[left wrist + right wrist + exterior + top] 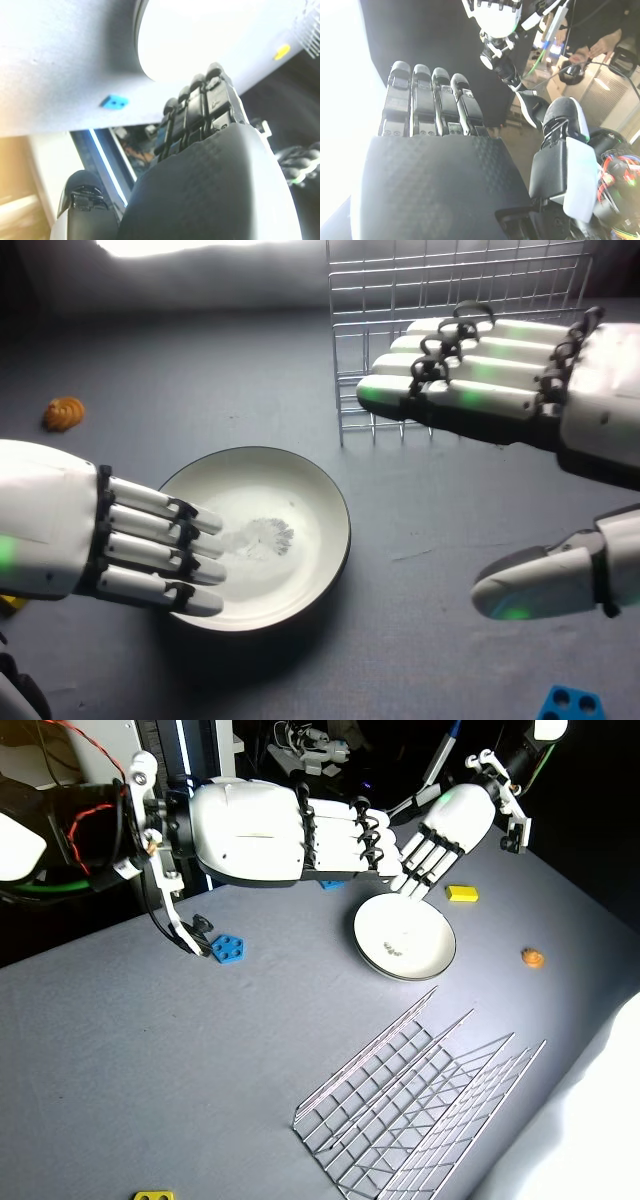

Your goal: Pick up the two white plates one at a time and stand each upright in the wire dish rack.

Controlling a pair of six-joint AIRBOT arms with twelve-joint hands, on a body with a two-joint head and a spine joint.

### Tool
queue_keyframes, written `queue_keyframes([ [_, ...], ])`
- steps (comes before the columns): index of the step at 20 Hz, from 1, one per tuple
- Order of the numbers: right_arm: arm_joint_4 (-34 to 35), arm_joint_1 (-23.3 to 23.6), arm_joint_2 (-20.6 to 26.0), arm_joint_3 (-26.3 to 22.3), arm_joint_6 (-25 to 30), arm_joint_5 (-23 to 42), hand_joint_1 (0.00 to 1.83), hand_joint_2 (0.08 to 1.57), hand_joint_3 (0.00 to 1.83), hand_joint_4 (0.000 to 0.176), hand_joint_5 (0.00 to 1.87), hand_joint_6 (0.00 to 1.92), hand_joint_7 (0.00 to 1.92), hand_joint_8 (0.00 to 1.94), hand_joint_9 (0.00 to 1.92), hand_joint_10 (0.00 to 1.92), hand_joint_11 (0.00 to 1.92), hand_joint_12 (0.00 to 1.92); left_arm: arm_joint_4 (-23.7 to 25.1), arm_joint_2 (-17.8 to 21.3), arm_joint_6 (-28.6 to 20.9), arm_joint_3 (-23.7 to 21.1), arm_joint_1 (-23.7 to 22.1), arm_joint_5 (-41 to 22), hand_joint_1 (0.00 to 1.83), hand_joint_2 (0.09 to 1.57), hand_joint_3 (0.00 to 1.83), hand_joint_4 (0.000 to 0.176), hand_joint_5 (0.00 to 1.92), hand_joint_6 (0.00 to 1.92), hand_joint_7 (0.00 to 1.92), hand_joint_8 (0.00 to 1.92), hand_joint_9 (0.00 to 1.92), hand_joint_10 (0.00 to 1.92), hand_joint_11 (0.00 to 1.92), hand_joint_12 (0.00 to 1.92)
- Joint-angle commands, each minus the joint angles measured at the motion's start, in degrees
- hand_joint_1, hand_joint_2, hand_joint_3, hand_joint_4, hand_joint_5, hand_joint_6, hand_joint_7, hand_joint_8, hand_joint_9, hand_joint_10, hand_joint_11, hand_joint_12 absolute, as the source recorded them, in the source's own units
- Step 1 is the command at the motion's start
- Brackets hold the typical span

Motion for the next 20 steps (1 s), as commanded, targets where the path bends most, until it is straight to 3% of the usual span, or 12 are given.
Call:
queue_keyframes([
  [1, 1.89, 1.10, -0.16, 0.03, 0.43, 3.45, 0.00, 1.04, 0.00, 0.000, 0.00, 0.00, 0.00, 0.00, 0.00, 0.00, 0.00, 0.00, -3.89, -0.26, 0.25, 0.57, 0.26, -2.06, 0.00, 1.01, 0.00, 0.000, 0.00, 0.00, 0.00, 0.00, 0.00, 0.00, 0.00, 0.00],
  [9, 1.89, 3.03, -2.01, 0.54, 0.42, -1.91, 0.00, 1.04, 0.00, 0.000, 0.00, 0.00, 0.00, 0.00, 0.00, 0.00, 0.00, 0.00, -3.91, -4.38, -0.87, 5.00, 1.87, 0.11, 0.00, 1.03, 0.00, 0.000, 0.00, 0.00, 0.00, 0.00, 0.00, 0.00, 0.00, 0.00],
  [20, 1.89, 3.28, -3.11, 0.83, -2.35, -0.30, 0.00, 1.07, 0.01, 0.000, 0.02, 0.01, 0.01, 0.00, 0.00, 0.00, 0.01, 0.01, -3.88, -6.39, -3.42, 8.39, 3.03, 2.04, 0.00, 1.05, 0.01, 0.000, 0.00, 0.00, 0.00, 0.00, 0.00, 0.00, 0.00, 0.00],
])
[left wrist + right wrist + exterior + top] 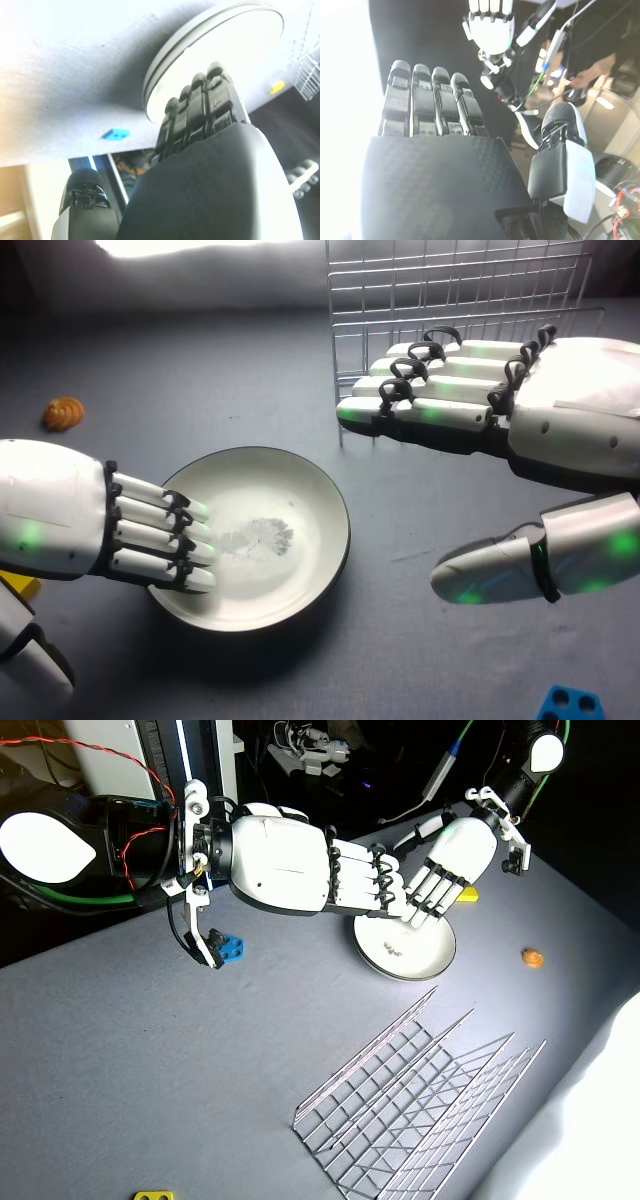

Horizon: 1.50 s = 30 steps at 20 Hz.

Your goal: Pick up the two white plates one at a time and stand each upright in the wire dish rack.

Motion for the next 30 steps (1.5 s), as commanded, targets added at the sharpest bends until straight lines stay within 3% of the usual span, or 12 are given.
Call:
queue_keyframes([
  [1, 1.50, 0.57, 0.07, -0.02, -0.03, 6.93, 0.00, 1.07, 0.01, 0.000, 0.03, 0.01, 0.00, 0.00, 0.00, 0.00, 0.01, 0.00, -3.13, -0.28, -0.40, 0.47, 0.16, -1.79, 0.00, 1.05, 0.01, 0.000, 0.00, 0.00, 0.00, 0.00, 0.00, 0.00, 0.00, 0.00],
  [10, 1.50, -0.08, 0.07, 0.41, -1.08, 8.47, 0.00, 1.06, 0.00, 0.000, 0.01, 0.00, 0.00, 0.00, 0.00, 0.00, 0.00, 0.00, -2.15, -1.21, -0.41, 1.35, 1.81, -1.16, 0.00, 1.03, 0.00, 0.000, 0.00, 0.00, 0.00, 0.00, 0.00, 0.00, 0.00, 0.00],
  [19, 3.06, -0.39, -0.85, 0.41, -6.93, 7.22, 0.04, 1.06, 0.00, 0.000, 0.00, 0.00, 0.00, 0.00, 0.00, 0.00, 0.00, 0.00, -2.16, -3.51, -0.40, 0.68, 2.33, 0.38, 0.00, 1.04, 0.00, 0.000, 0.00, 0.00, 0.00, 0.00, 0.00, 0.00, 0.00, 0.00],
  [21, 3.88, -0.39, -1.35, 0.57, -9.04, 6.18, 0.12, 1.05, 0.00, 0.000, 0.00, 0.00, 0.00, 0.00, 0.00, 0.00, 0.00, 0.00, -2.36, -4.29, -0.40, 0.14, 1.83, 0.96, 0.00, 1.03, 0.00, 0.000, 0.00, 0.00, 0.00, 0.00, 0.00, 0.00, 0.00, 0.00],
  [22, 3.96, -0.39, -1.61, 0.67, -9.53, 5.32, 0.28, 1.06, 0.00, 0.000, 0.00, 0.00, 0.00, 0.00, 0.00, 0.00, 0.00, 0.00, -2.45, -4.71, -0.40, -0.33, 1.55, 1.23, 0.00, 1.04, 0.00, 0.000, 0.00, 0.00, 0.00, 0.00, 0.00, 0.00, 0.00, 0.00],
  [23, 4.06, -0.45, -1.75, 0.68, -10.04, 4.88, 0.28, 1.06, 0.00, 0.000, 0.00, 0.00, 0.00, 0.00, 0.00, 0.00, 0.00, 0.00, -2.48, -5.14, -0.40, -0.73, 1.24, 1.53, 0.00, 1.04, 0.00, 0.000, 0.00, 0.00, 0.00, 0.00, 0.00, 0.00, 0.00, 0.00],
  [24, 4.13, -0.59, -1.86, 0.68, -10.38, 4.74, 0.39, 1.06, 0.00, 0.000, 0.00, 0.00, 0.00, 0.00, 0.00, 0.00, 0.02, 0.01, -2.49, -5.50, -0.40, -1.08, 0.96, 1.78, 0.00, 1.04, 0.00, 0.000, 0.00, 0.00, 0.00, 0.00, 0.00, 0.00, 0.00, 0.00],
  [25, 4.39, -0.76, -1.97, 0.67, -10.54, 4.70, 0.70, 1.07, 0.00, 0.000, 0.00, 0.00, 0.00, 0.00, 0.00, 0.00, 0.02, 0.01, -2.49, -5.94, -0.40, -1.49, 0.60, 2.09, 0.00, 1.04, 0.00, 0.000, 0.00, 0.00, 0.00, 0.00, 0.00, 0.00, 0.00, 0.00],
  [26, 4.49, -0.80, -2.04, 0.67, -10.62, 4.70, 0.70, 1.07, 0.00, 0.000, 0.00, 0.00, 0.00, 0.00, 0.00, 0.00, 0.02, 0.01, -2.49, -6.26, -0.40, -1.68, 0.27, 2.21, 0.00, 1.04, 0.00, 0.000, 0.00, 0.00, 0.00, 0.00, 0.00, 0.00, 0.00, 0.00],
  [27, 4.53, -0.82, -2.09, 0.67, -10.82, 4.70, 0.98, 1.05, 0.00, 0.000, 0.02, 0.01, 0.00, 0.00, 0.00, 0.00, 0.01, 0.00, -2.49, -6.58, -0.40, -1.74, -0.02, 2.33, 0.00, 1.04, 0.00, 0.000, 0.00, 0.00, 0.00, 0.00, 0.00, 0.00, 0.00, 0.00],
  [30, 4.54, -0.81, -2.36, 0.68, -12.07, 4.51, 1.13, 1.03, 0.00, 0.000, 0.05, 0.01, 0.00, 0.00, 0.00, 0.00, 0.05, 0.03, -2.50, -7.30, -0.50, -1.75, -0.25, 2.72, 0.00, 1.03, 0.00, 0.000, 0.00, 0.00, 0.00, 0.00, 0.00, 0.00, 0.00, 0.00],
])
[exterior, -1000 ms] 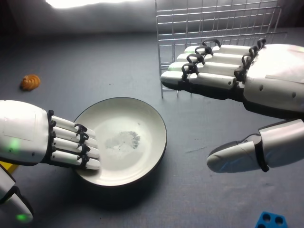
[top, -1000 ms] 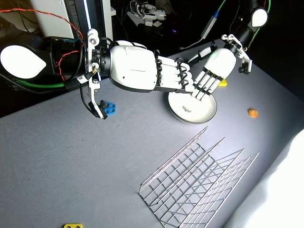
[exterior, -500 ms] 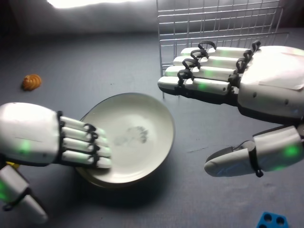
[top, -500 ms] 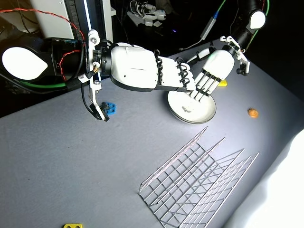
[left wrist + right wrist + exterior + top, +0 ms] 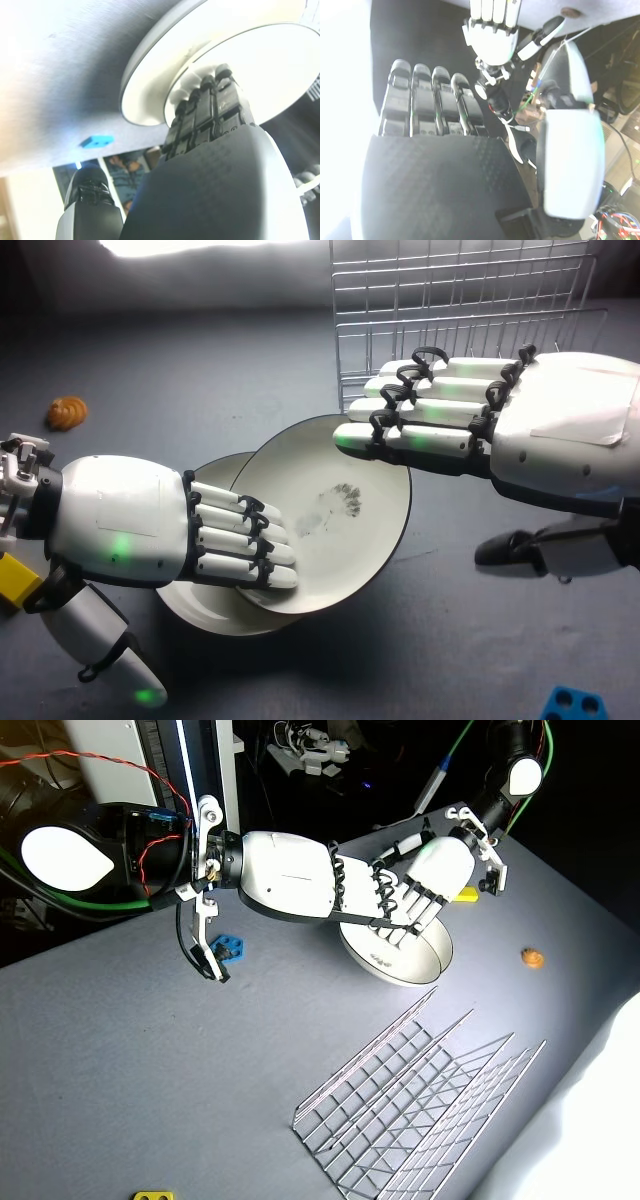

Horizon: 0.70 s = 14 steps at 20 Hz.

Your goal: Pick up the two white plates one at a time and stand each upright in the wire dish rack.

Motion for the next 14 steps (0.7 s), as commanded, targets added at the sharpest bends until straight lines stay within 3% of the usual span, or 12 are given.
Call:
queue_keyframes([
  [1, 1.20, 0.34, -0.16, 0.03, -0.75, 6.37, 1.11, 1.03, 0.00, 0.000, 0.06, 0.01, 0.00, 0.00, 0.00, 0.00, 0.07, 0.04, -0.63, -1.00, -0.09, -0.45, -0.06, -1.56, 0.00, 1.04, 0.00, 0.000, 0.00, 0.00, 0.00, 0.00, 0.00, 0.00, 0.00, 0.00],
  [2, 1.20, 0.34, -0.32, 0.07, -1.17, 6.21, 1.13, 1.02, 0.00, 0.000, 0.07, 0.02, 0.00, 0.00, 0.00, 0.00, 0.08, 0.05, -0.63, -1.12, -0.09, -0.43, -0.06, -1.54, 0.00, 1.04, 0.00, 0.000, 0.00, 0.00, 0.00, 0.00, 0.00, 0.00, 0.00, 0.00],
  [3, 1.20, 0.44, -0.61, 0.13, -1.70, 5.73, 1.18, 0.98, 0.00, 0.000, 0.14, 0.02, 0.01, 0.00, 0.03, 0.00, 0.00, 0.41, -0.63, -1.26, -0.09, -0.42, -0.06, -1.48, 0.00, 1.03, 0.00, 0.000, 0.00, 0.00, 0.00, 0.00, 0.00, 0.00, 0.00, 0.00],
  [4, 1.20, 0.63, -0.98, 0.17, -2.14, 4.95, 1.19, 1.00, 0.00, 0.000, 0.12, 0.01, 0.00, 0.00, 0.01, 0.00, 0.00, 0.34, -0.63, -1.38, -0.09, -0.42, -0.07, -1.37, 0.00, 1.04, 0.00, 0.000, 0.00, 0.00, 0.00, 0.00, 0.00, 0.00, 0.00, 0.00],
  [8, 1.35, 0.83, -2.87, 0.95, -3.73, 3.17, 1.24, 1.00, 0.00, 0.000, 0.10, 0.00, 0.00, 0.00, 0.00, 0.00, 0.00, 0.39, -0.64, -1.76, -0.09, -0.32, -0.19, -1.17, 0.00, 1.05, 0.00, 0.000, 0.00, 0.00, 0.00, 0.00, 0.00, 0.00, 0.00, 0.00],
  [14, 1.32, 0.58, -6.39, 4.55, -5.75, 2.62, 1.15, 1.04, 0.00, 0.000, 0.03, 0.00, 0.00, 0.00, 0.00, 0.00, 0.00, 0.34, -0.96, -2.11, -0.09, -0.09, -0.29, -1.10, 0.00, 1.04, 0.00, 0.000, 0.00, 0.00, 0.00, 0.00, 0.00, 0.00, 0.00, 0.00],
])
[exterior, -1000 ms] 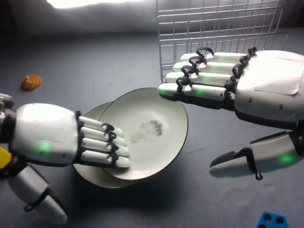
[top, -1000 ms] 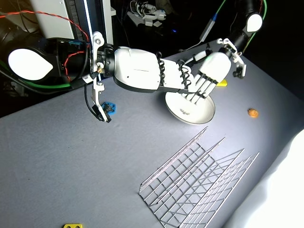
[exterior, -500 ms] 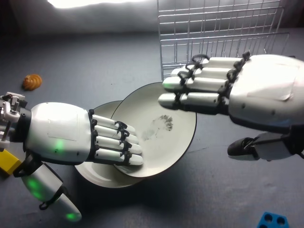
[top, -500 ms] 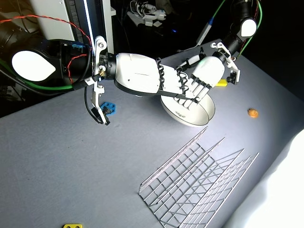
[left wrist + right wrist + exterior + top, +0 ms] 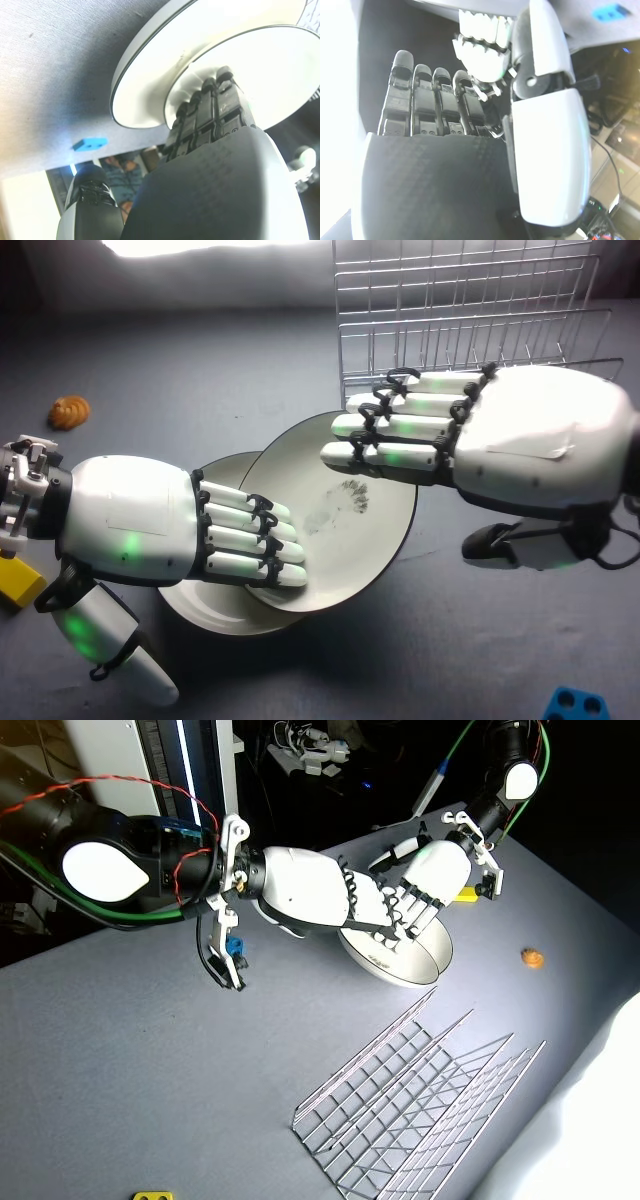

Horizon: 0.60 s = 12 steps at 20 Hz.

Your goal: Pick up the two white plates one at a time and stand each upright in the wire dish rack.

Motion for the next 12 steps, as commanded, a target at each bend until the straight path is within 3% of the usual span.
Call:
queue_keyframes([
  [1, 0.59, 0.67, -0.46, 0.08, -0.42, 5.09, 1.15, 1.03, 0.00, 0.000, 0.05, 0.01, 0.00, 0.00, 0.00, 0.00, 0.00, 0.37, -0.37, -1.21, -0.09, -0.24, -0.23, -1.54, 0.00, 1.04, 0.00, 0.000, 0.00, 0.00, 0.00, 0.00, 0.00, 0.00, 0.00, 0.00],
  [7, -1.00, 0.64, -4.37, 2.74, -1.80, 3.93, 1.15, 1.03, 0.00, 0.000, 0.09, 0.01, 0.01, 0.00, 0.04, 0.01, 0.00, 0.44, -0.41, -1.22, -0.14, -0.27, -0.26, -1.57, 0.00, 1.04, 0.00, 0.000, 0.00, 0.00, 0.00, 0.00, 0.00, 0.00, 0.00, 0.00],
  [8, -1.04, 0.55, -4.90, 3.17, -2.04, 3.70, 1.18, 1.05, 0.00, 0.000, 0.06, 0.01, 0.00, 0.00, 0.01, 0.00, 0.00, 0.35, -0.41, -1.22, -0.15, -0.34, -0.26, -1.59, 0.00, 1.04, 0.00, 0.000, 0.00, 0.00, 0.00, 0.00, 0.00, 0.00, 0.00, 0.00],
  [12, -1.18, 0.71, -6.80, 4.68, -2.52, 3.58, 1.16, 1.04, 0.00, 0.000, 0.05, 0.00, 0.00, 0.00, 0.00, 0.00, 0.00, 0.33, -0.41, -1.19, -0.36, -0.29, -0.36, -1.67, 0.00, 1.04, 0.00, 0.000, 0.00, 0.00, 0.00, 0.00, 0.00, 0.00, 0.00, 0.00],
])
